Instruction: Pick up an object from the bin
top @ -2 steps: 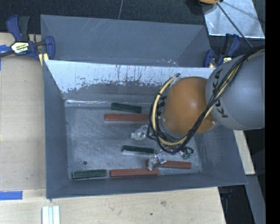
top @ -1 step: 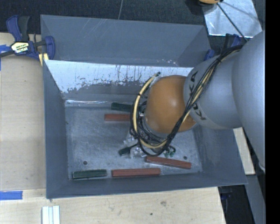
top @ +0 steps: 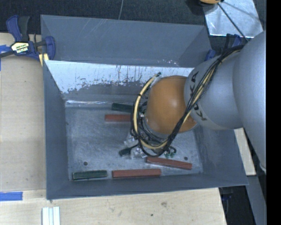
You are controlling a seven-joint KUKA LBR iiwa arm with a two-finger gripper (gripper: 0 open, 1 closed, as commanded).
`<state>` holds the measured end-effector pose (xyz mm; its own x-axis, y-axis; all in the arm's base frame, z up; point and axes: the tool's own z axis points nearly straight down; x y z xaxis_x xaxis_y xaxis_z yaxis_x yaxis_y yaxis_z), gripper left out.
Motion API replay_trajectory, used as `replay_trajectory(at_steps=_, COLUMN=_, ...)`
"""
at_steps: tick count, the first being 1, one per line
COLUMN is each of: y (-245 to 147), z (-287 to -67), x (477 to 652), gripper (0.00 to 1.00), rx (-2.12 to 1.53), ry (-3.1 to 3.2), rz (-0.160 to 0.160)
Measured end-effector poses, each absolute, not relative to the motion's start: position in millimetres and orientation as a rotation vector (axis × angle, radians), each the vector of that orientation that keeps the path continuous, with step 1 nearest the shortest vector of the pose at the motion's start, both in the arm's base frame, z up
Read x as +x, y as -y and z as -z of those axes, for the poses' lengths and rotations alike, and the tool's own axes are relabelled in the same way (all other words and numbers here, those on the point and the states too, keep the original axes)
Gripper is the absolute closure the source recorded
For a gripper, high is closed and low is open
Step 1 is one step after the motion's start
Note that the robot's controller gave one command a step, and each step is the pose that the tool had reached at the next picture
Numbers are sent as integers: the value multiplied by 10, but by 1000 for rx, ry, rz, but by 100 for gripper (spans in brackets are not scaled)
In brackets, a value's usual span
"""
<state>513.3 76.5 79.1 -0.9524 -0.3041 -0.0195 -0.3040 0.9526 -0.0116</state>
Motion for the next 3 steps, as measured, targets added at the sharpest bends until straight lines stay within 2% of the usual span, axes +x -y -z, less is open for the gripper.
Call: replay_trajectory(at_steps=3, y=-774, z=-912, x=5115, gripper=100, rx=-482, ry=-3098, rz=2)
